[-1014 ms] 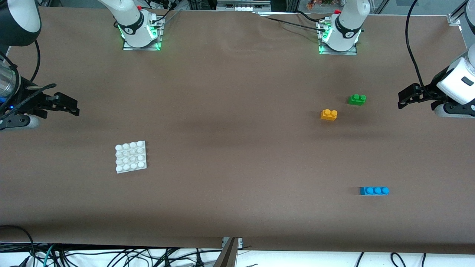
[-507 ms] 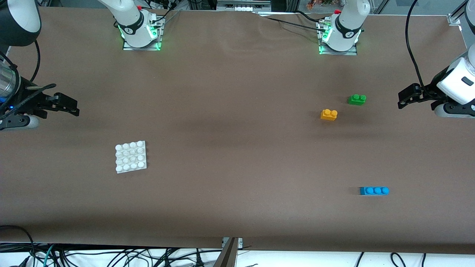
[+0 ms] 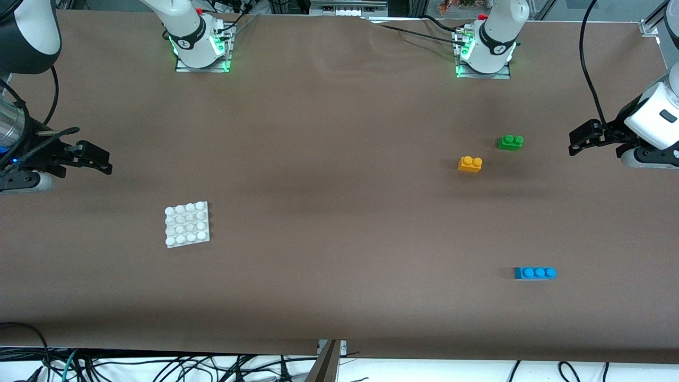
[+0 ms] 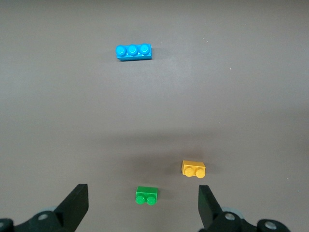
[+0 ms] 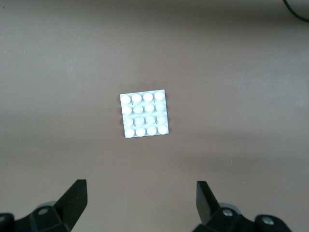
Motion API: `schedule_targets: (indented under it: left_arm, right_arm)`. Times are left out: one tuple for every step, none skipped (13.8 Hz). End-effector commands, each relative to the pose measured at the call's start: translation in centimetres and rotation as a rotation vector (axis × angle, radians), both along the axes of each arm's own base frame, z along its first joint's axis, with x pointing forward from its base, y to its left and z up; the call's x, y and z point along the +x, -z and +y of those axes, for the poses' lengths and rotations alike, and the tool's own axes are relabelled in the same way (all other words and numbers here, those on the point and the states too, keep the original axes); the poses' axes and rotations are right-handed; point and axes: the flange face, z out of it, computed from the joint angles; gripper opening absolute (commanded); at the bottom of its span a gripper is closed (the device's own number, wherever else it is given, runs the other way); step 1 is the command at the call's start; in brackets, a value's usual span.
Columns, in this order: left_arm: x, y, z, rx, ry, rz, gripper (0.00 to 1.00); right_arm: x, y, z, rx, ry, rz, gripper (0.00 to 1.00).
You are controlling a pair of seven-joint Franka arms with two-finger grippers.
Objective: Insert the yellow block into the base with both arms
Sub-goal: 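Reach the right gripper down to the white base plate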
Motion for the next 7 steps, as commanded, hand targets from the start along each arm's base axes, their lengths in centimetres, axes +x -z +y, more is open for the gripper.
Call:
schedule_targets:
  left_arm:
    - [0.2, -0.6, 0.1, -0.006, 0.021, 0.003, 1.00]
    - [0.2, -0.5, 0.1, -0.008, 0.021, 0.003, 1.00]
    - [0.1, -0.5, 0.1, -0.006, 0.021, 0.004, 1.00]
    - [0.1, -0.5, 0.1, -0.006, 0.021, 0.004, 1.00]
    - [0.2, -0.6, 0.1, -0.006, 0.021, 0.001, 1.00]
    - [0.2, -0.6, 0.1, -0.008, 0.020, 0.003, 1.00]
    - [0.2, -0.6, 0.1, -0.008, 0.021, 0.001, 1.00]
  right_arm:
    - [-0.2, -0.1, -0.2, 0.008, 0.014, -0.009, 1.00]
    - [-0.1, -0.2, 0.0, 0.016, 0.012, -0.014, 1.00]
    - [0.0, 0.2, 0.0, 0.038, 0.010, -0.009, 1.00]
    - [0.2, 0.7, 0.1, 0.044, 0.006, -0.002, 1.00]
    - [0.3, 1.0, -0.1, 0.042, 0.007, 0.004, 1.00]
    - [0.6, 1.8, 0.1, 0.040, 0.006, 0.017, 1.00]
    - [0.8, 2.5, 0.2, 0.034, 0.003, 0.027, 1.00]
